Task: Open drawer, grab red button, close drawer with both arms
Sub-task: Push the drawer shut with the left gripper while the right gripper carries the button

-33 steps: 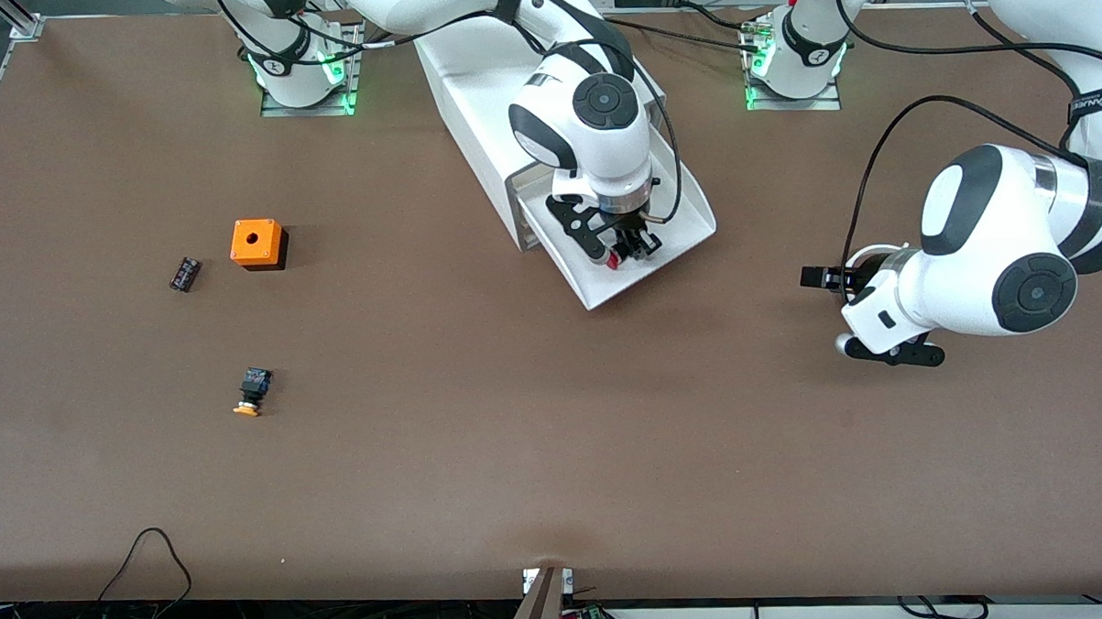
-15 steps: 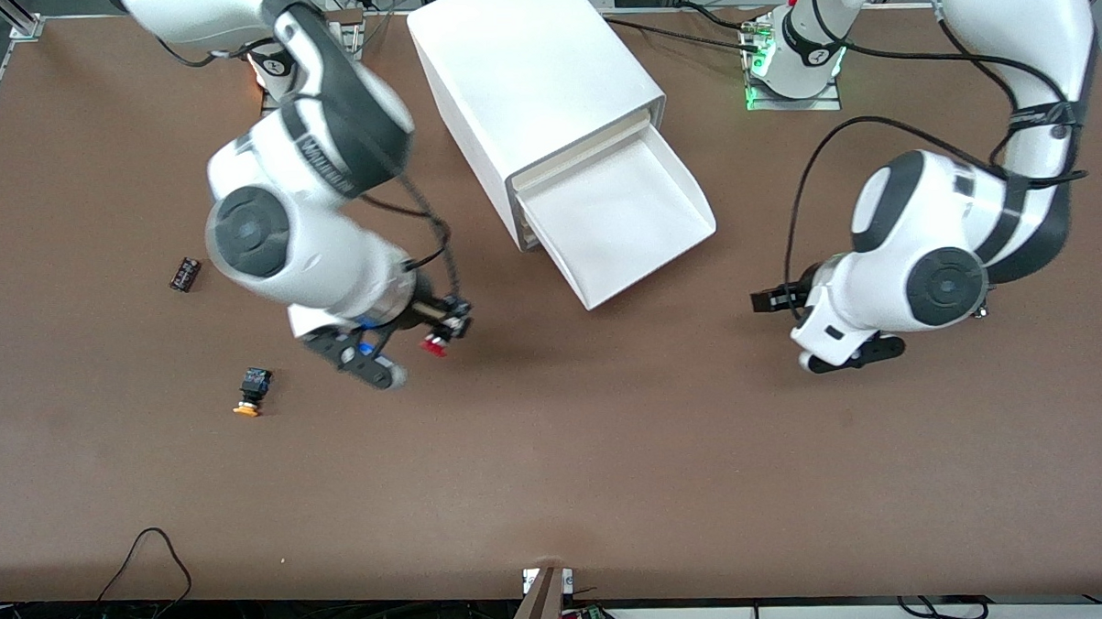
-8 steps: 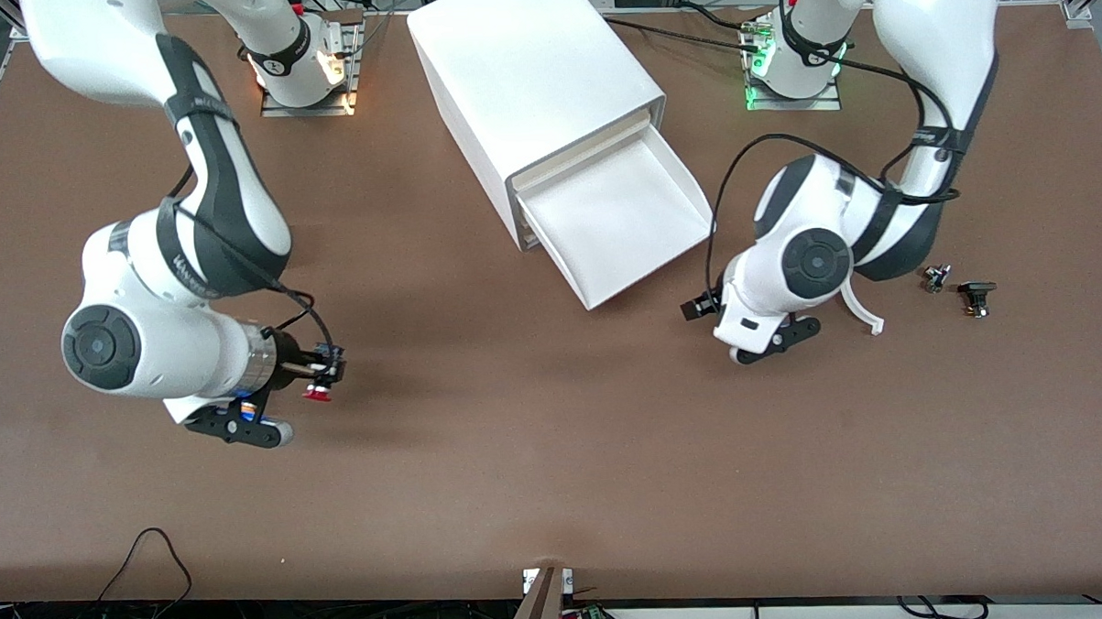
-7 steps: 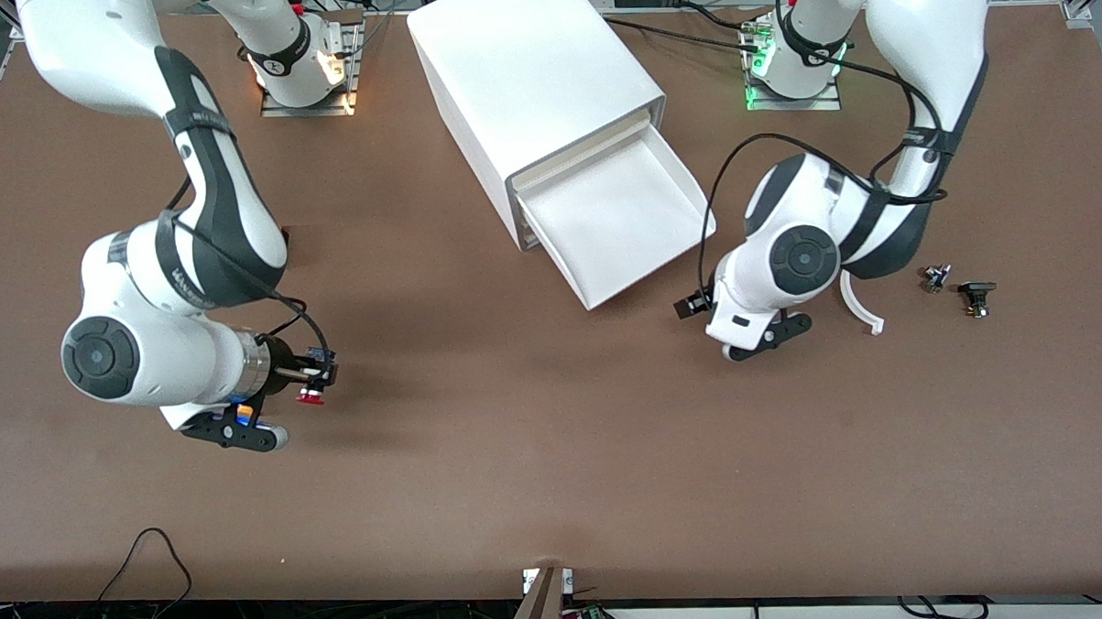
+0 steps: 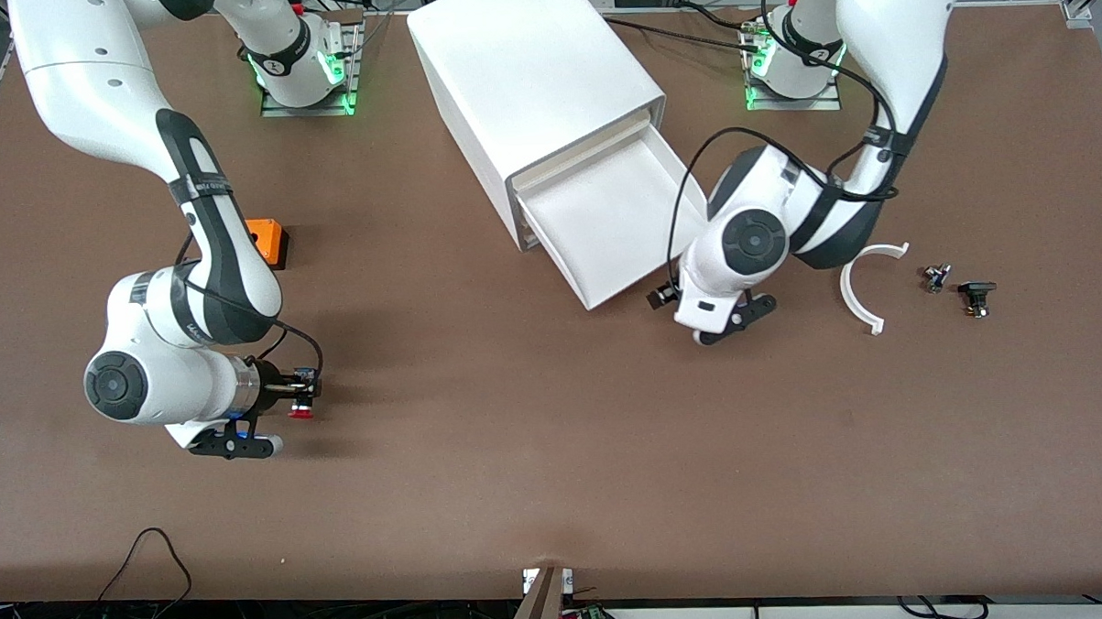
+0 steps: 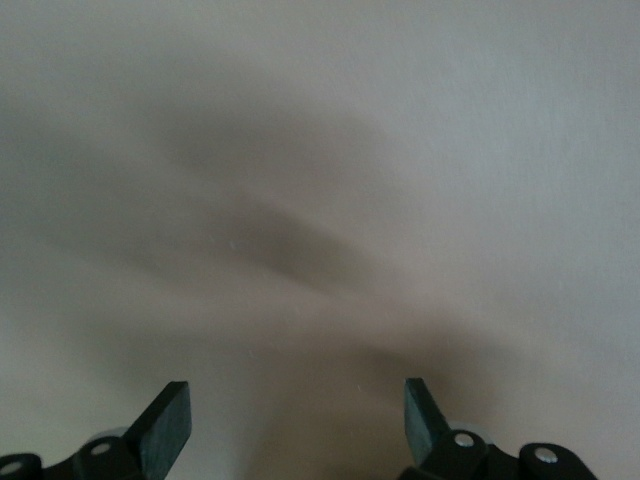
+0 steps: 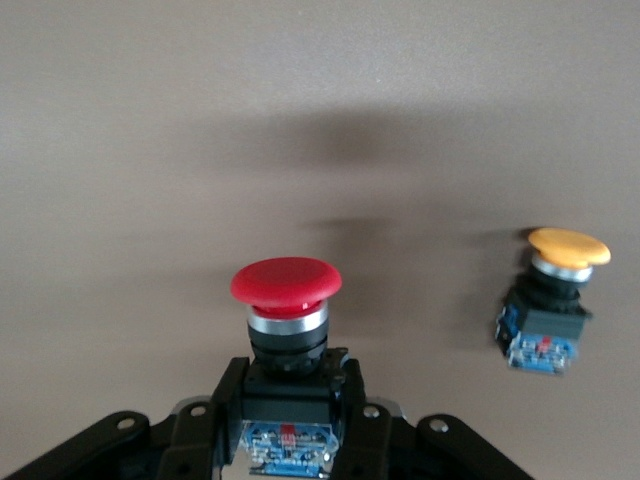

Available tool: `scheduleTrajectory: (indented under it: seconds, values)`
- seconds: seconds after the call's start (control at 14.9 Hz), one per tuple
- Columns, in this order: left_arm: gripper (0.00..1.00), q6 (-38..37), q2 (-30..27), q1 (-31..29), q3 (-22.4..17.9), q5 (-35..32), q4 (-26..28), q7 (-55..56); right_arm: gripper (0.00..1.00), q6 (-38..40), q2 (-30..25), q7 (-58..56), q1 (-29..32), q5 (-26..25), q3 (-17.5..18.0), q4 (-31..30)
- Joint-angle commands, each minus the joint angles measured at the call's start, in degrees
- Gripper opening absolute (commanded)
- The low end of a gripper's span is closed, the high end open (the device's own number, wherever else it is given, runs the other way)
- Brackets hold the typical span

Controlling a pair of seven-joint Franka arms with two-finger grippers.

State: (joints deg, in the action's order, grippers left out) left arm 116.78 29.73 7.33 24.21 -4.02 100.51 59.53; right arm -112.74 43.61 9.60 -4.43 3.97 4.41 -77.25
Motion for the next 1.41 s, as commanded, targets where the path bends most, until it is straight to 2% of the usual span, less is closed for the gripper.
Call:
scheduleTrajectory:
  seconds: [0.0, 0.2, 0.67, 0.74, 0.87, 0.94, 1.0, 1.14, 1.34]
  values:
    - [0.92, 0.9, -1.3, 2.3, 0.0, -1.3, 2.4, 2.4, 0.0, -6.4, -1.0, -3.6, 2.1, -0.6, 0.8, -5.9]
    - [0.92, 0.9, -2.1, 2.3, 2.5, -0.7, 2.8, 2.6, 0.0, -12.1, -0.6, -4.4, 2.3, -1.2, 0.8, -9.7]
    - [0.92, 0.8, -3.4, 1.4, 10.0, -0.6, 6.0, 5.9, 0.0, -13.9, 0.9, -4.8, 2.7, -1.1, 0.7, -10.4]
    - [0.92, 0.7, -3.4, 1.3, 10.4, -0.6, 6.1, 6.3, 0.13, -13.9, 0.9, -4.5, 2.8, -1.1, 0.7, -10.4]
    - [0.93, 0.6, -3.5, 1.2, 11.8, -0.6, 6.5, 6.4, 0.53, -13.9, 1.0, -4.3, 2.8, -1.1, 0.7, -10.2]
    - [0.93, 0.6, -3.5, 1.3, 12.0, -0.6, 7.1, 6.4, 0.82, -13.8, 0.9, -4.1, 2.8, -1.0, 0.7, -10.0]
    - [0.94, 0.4, -3.6, 1.3, 12.4, -0.6, 7.3, 6.3, 0.99, -13.8, 0.6, -4.2, 2.8, -1.0, 0.4, -9.8]
    - [0.96, 0.4, -3.5, 1.2, 13.7, 1.8, 7.9, 6.3, 1.0, -13.0, -0.4, -4.3, 2.6, -1.0, -0.3, -8.8]
    - [0.96, 0.1, -3.5, 1.1, 14.1, 5.1, 8.0, 5.9, 1.0, -9.0, -6.1, -4.4, 2.6, -1.4, -1.9, -9.0]
